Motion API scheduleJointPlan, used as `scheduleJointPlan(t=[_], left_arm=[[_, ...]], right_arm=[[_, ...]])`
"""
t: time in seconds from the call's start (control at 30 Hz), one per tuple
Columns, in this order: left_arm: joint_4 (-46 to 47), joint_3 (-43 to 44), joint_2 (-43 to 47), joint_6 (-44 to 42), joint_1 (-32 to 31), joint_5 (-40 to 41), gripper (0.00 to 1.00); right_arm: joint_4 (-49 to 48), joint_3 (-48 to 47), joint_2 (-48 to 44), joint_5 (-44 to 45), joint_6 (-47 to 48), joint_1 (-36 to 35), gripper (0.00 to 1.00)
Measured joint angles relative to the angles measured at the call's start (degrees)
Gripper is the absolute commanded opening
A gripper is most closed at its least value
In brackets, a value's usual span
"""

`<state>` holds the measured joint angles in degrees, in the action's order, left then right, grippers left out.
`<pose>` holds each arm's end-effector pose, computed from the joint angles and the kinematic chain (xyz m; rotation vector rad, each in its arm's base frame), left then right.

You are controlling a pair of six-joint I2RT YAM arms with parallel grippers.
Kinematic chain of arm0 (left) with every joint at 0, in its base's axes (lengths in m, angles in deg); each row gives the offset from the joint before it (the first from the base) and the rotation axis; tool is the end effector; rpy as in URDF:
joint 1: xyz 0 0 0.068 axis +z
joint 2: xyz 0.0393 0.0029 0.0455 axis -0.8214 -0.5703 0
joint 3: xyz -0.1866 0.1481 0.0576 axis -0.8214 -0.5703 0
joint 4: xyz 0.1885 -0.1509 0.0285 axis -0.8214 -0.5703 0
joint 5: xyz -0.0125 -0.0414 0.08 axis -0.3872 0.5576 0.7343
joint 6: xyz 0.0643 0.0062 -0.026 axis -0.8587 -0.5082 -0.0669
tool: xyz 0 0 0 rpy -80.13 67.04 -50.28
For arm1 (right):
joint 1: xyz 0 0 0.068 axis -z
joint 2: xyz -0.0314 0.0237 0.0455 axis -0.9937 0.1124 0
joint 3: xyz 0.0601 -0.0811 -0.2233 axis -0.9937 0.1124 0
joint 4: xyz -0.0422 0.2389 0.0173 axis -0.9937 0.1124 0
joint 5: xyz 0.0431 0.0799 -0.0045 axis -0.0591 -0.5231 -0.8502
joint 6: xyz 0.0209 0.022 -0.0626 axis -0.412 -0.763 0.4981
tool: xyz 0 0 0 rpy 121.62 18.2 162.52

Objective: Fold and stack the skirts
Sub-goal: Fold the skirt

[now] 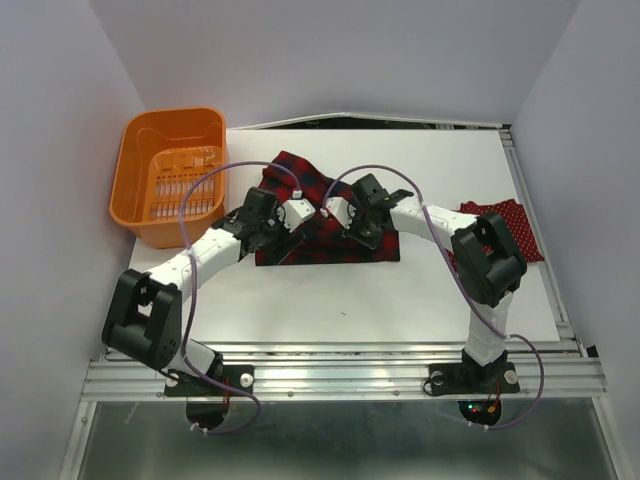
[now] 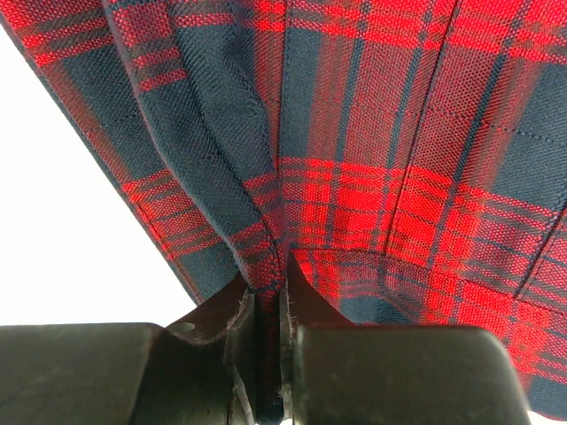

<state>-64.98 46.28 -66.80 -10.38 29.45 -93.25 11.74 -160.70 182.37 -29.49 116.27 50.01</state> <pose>0.2712 -0.1406 0.2031 1.1553 2.0002 -0.1393 0.3110 0.2186 0.1461 -1.5833 2.1820 0.2372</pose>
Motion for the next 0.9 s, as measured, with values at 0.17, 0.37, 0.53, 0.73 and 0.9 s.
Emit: scheduleJointPlan(t=[0.17,0.37,0.53,0.73,0.9], left_arm=[[1.42,0.00,-6.49,0.26,0.59,2.29,0.82],[1.90,0.00,-9.84,0.85,1.18,3.43,0.82],[2.27,-0.04,-9.88,0.76,1.18,4.02,0.82],[3.80,-2.34,-9.88,0.07,1.42,7.52,0.82],[6.34,-5.09,-8.59,-0.26,1.62,9.66,0.82]], right_arm=[[0.33,0.00,0.00,-0.02,-0.55,0.09,0.01],[0.28,0.04,-0.02,0.20,-0.52,0.09,0.01],[0.22,0.09,-0.02,0.72,-0.50,0.09,0.01],[0.17,0.11,-0.04,3.52,0.11,0.09,0.01],[-0.02,0.50,-0.35,4.26,0.15,0.07,0.01]])
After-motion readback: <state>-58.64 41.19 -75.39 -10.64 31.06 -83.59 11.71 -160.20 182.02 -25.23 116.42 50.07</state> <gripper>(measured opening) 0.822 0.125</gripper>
